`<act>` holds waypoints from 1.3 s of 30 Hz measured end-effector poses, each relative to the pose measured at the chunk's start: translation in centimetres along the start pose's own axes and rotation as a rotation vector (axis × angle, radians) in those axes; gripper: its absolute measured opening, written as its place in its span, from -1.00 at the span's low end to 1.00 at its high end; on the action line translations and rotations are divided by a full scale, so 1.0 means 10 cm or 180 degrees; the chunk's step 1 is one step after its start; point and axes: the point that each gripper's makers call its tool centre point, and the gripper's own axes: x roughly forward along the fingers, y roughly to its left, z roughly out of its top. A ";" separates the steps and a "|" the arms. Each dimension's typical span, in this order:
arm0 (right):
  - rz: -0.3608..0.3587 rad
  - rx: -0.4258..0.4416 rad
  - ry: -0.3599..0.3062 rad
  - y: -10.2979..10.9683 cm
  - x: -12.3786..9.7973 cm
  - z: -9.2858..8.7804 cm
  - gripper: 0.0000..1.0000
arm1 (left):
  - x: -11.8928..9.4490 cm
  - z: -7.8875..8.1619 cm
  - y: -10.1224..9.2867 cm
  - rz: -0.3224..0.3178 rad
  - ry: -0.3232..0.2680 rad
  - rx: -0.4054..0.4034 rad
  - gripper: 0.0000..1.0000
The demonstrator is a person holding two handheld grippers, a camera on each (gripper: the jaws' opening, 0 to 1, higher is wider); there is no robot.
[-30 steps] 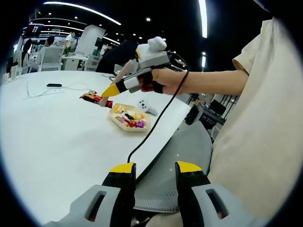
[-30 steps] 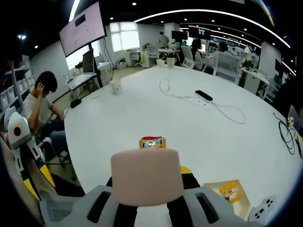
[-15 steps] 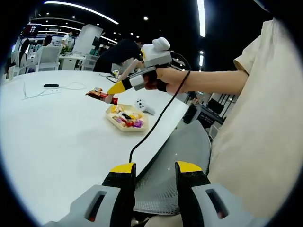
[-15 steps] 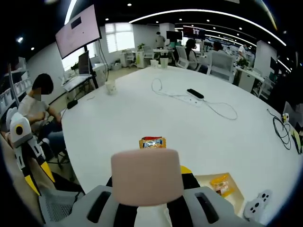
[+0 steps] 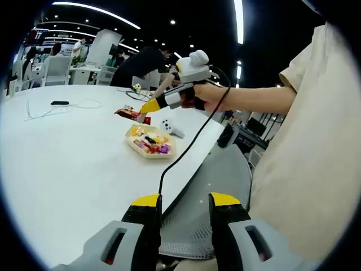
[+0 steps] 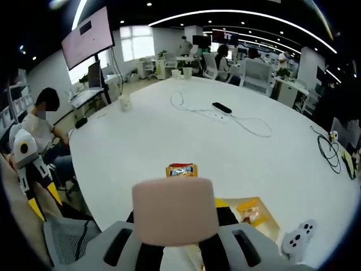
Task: Place the target food into the container with the food tongs after gripping and lifting it, then release it inside without dropping or visibly crushing the food.
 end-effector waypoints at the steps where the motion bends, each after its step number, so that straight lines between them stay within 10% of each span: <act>1: -0.0004 0.0007 -0.0004 0.00 -0.01 0.00 -0.60 | 0.00 0.00 0.00 -0.0004 0.0001 0.0003 -0.36; 39: -0.0372 0.0258 -0.0007 -0.46 -0.41 -0.24 -0.59 | 0.04 -0.05 -0.06 -0.0057 0.0036 0.0019 -0.37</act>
